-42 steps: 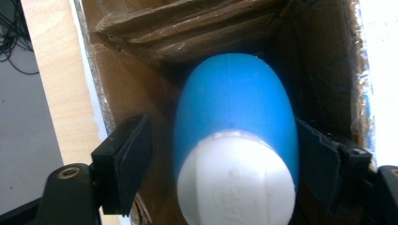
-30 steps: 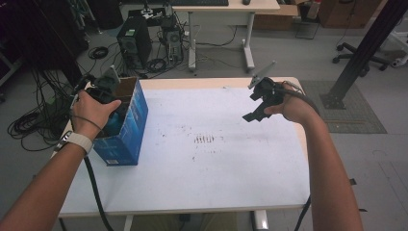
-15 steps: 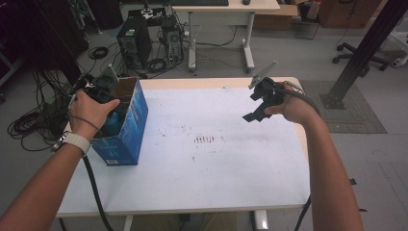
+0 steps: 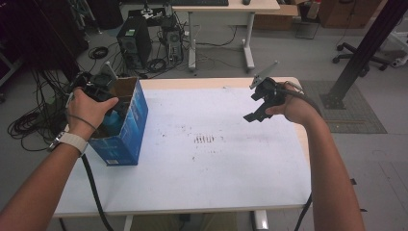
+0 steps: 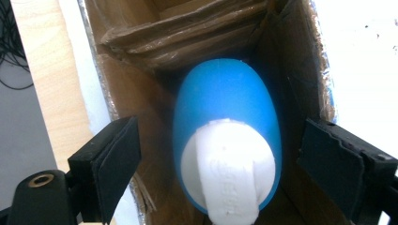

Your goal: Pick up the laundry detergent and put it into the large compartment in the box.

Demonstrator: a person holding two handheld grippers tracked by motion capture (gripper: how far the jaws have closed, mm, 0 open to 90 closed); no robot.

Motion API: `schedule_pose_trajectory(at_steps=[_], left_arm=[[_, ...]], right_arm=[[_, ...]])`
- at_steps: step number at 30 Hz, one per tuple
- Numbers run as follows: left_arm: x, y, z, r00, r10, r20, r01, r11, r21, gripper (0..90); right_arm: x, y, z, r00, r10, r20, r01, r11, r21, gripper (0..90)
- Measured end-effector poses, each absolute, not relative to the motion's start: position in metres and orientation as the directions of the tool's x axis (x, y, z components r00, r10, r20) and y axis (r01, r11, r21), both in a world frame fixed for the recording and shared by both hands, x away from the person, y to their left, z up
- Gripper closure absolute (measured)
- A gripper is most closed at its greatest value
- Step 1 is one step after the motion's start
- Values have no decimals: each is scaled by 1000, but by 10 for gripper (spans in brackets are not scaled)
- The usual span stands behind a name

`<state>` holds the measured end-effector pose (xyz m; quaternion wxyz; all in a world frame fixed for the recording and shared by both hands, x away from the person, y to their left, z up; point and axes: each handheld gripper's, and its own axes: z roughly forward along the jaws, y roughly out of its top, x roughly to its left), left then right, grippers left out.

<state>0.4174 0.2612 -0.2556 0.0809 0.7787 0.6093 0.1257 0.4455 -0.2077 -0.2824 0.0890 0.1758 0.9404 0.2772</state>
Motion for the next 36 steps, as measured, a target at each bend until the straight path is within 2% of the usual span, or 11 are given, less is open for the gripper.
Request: schedule_pose_trajectory(at_steps=[36], left_arm=[[402, 254, -218, 307, 946, 106, 894, -325, 309, 117]], right_arm=[[439, -208, -277, -922, 381, -75, 280, 786, 551, 92]])
